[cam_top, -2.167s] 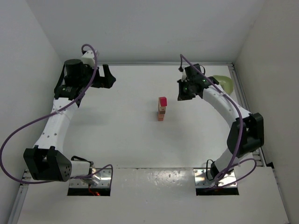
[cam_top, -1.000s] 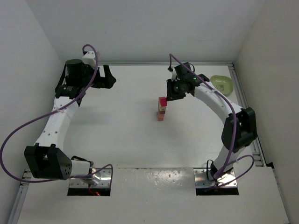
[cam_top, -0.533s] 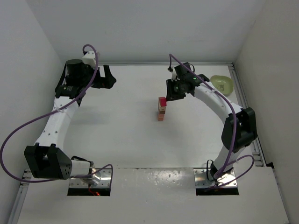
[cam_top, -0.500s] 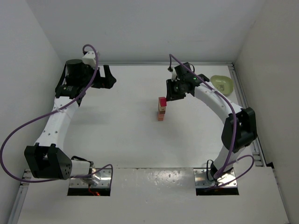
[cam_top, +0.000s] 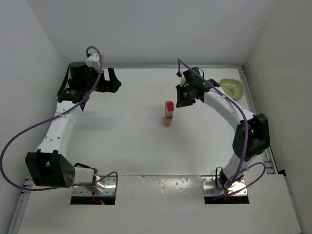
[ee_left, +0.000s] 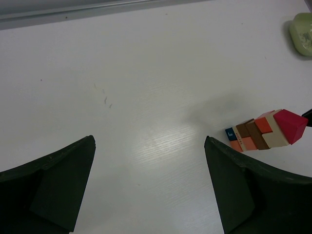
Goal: Build the wood block tower
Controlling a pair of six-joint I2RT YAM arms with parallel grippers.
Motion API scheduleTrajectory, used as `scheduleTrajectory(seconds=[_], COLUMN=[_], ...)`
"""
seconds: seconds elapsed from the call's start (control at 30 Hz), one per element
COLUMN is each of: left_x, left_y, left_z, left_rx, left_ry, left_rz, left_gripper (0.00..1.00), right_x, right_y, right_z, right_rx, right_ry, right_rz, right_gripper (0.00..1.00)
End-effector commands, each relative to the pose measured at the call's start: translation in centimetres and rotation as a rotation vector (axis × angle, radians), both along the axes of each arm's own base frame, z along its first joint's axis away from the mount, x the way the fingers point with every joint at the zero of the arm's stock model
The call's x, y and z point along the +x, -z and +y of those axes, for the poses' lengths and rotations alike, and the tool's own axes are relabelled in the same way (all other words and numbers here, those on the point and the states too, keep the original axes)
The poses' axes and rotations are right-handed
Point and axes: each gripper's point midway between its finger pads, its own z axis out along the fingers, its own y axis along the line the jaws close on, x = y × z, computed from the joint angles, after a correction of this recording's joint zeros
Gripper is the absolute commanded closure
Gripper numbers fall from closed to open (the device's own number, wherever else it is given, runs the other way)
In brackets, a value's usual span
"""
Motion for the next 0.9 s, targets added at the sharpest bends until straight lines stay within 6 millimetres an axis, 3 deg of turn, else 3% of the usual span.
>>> scheduleTrajectory(seconds=[0.0,0.17,0.67,0.87], left_x=[0.4,0.4,0.3,0.3], left_y=[-2.2,-2.2,-1.8,-1.8], left_z=[0.0,0.0,-0.1,-0.1], left_rx=[-0.008,-0.008,-0.011,-0.011], left_ry=[0.006,0.006,0.014,0.014], left_rz=[-0.058,-0.058,-0.049,-0.049], left_gripper=[0.00,0.00,0.00,0.00], right_x=[-0.3,-0.6,-0.8,-0.4], right_y=[-2.1,-2.4,-3.0,-2.7], right_z=[0.5,0.8,1.9,0.7], right_rx=[0.030,0.043,0.057,0.013], right_ry=[-0.029,-0.046,-0.079,-0.047], right_rz=[-0.054,-0.058,-0.069,-0.085], right_gripper=[0.83,0.76,0.70,0.70])
